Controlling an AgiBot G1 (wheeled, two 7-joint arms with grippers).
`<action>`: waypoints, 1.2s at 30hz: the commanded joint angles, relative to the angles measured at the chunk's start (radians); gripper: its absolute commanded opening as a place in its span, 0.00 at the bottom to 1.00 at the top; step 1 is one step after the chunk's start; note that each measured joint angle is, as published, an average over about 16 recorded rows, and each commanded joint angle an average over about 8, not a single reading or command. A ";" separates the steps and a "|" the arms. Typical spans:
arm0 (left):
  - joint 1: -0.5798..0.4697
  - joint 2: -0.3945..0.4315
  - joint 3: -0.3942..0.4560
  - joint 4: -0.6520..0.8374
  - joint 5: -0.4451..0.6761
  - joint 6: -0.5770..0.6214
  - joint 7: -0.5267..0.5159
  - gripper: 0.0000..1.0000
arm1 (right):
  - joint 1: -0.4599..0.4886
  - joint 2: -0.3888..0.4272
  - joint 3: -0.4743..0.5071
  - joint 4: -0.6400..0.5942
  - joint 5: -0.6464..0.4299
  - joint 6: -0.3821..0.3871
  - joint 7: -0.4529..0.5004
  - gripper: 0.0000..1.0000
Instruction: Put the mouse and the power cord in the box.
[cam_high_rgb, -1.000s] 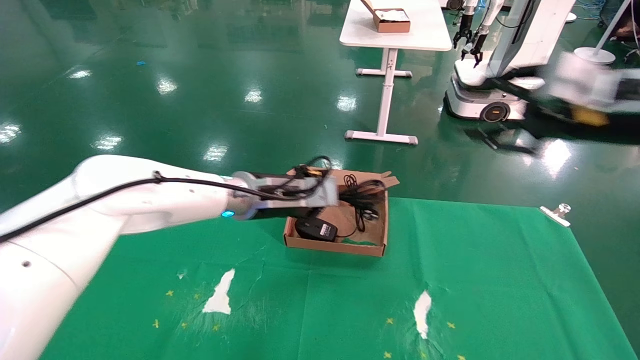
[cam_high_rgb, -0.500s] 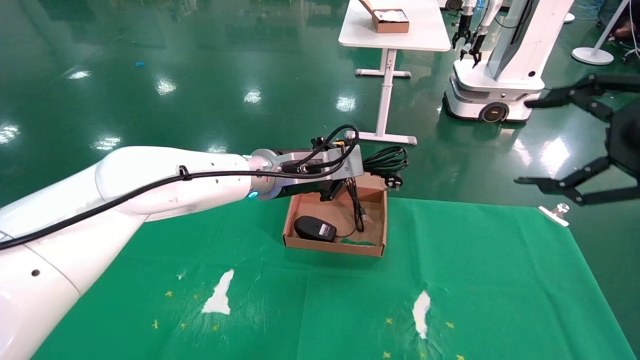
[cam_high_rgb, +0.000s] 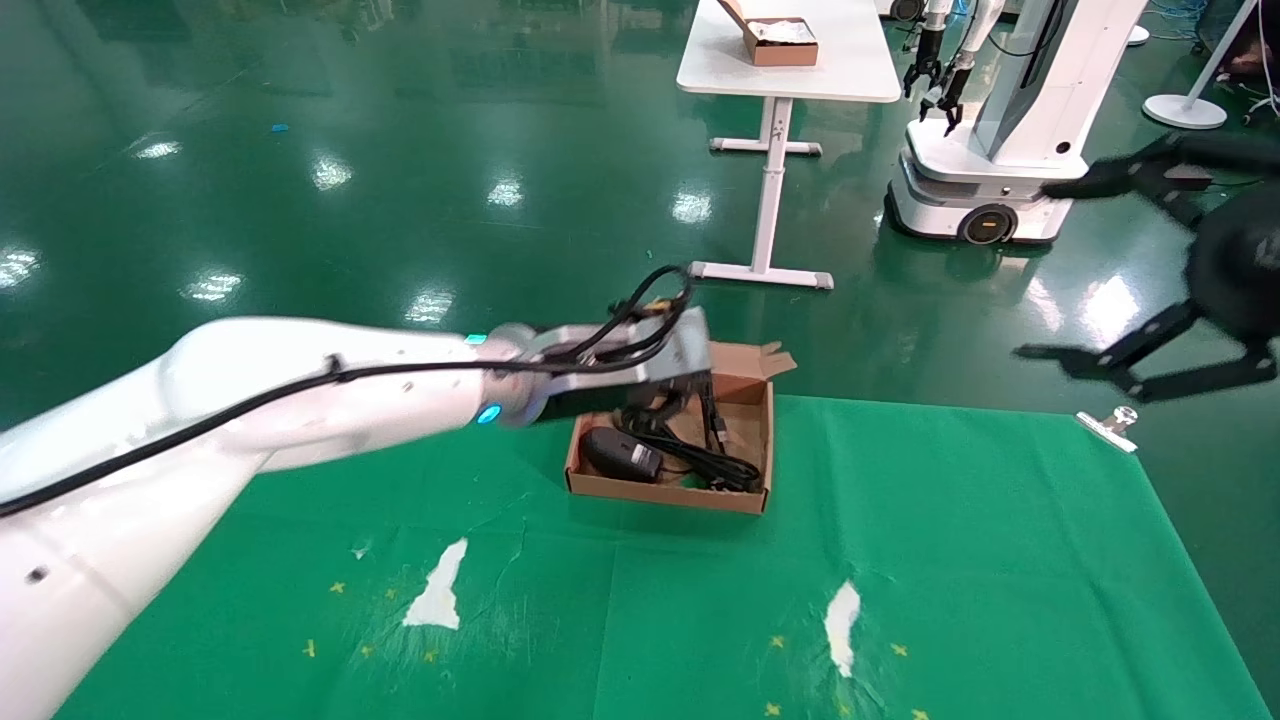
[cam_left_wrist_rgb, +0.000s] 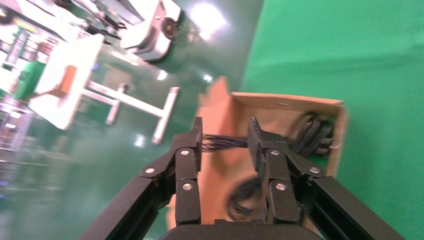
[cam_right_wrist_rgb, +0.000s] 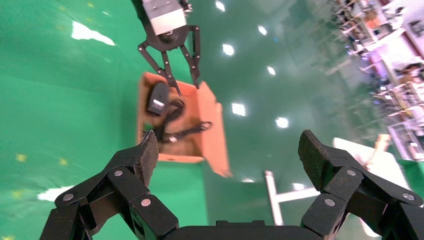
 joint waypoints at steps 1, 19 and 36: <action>0.019 -0.022 -0.023 -0.020 -0.021 0.025 -0.010 1.00 | -0.021 0.002 0.010 0.017 0.012 -0.005 0.017 1.00; 0.219 -0.253 -0.265 -0.229 -0.242 0.286 -0.112 1.00 | -0.296 0.015 0.111 0.266 0.178 0.036 0.205 1.00; 0.408 -0.471 -0.493 -0.427 -0.451 0.532 -0.208 1.00 | -0.557 0.027 0.207 0.501 0.335 0.075 0.382 1.00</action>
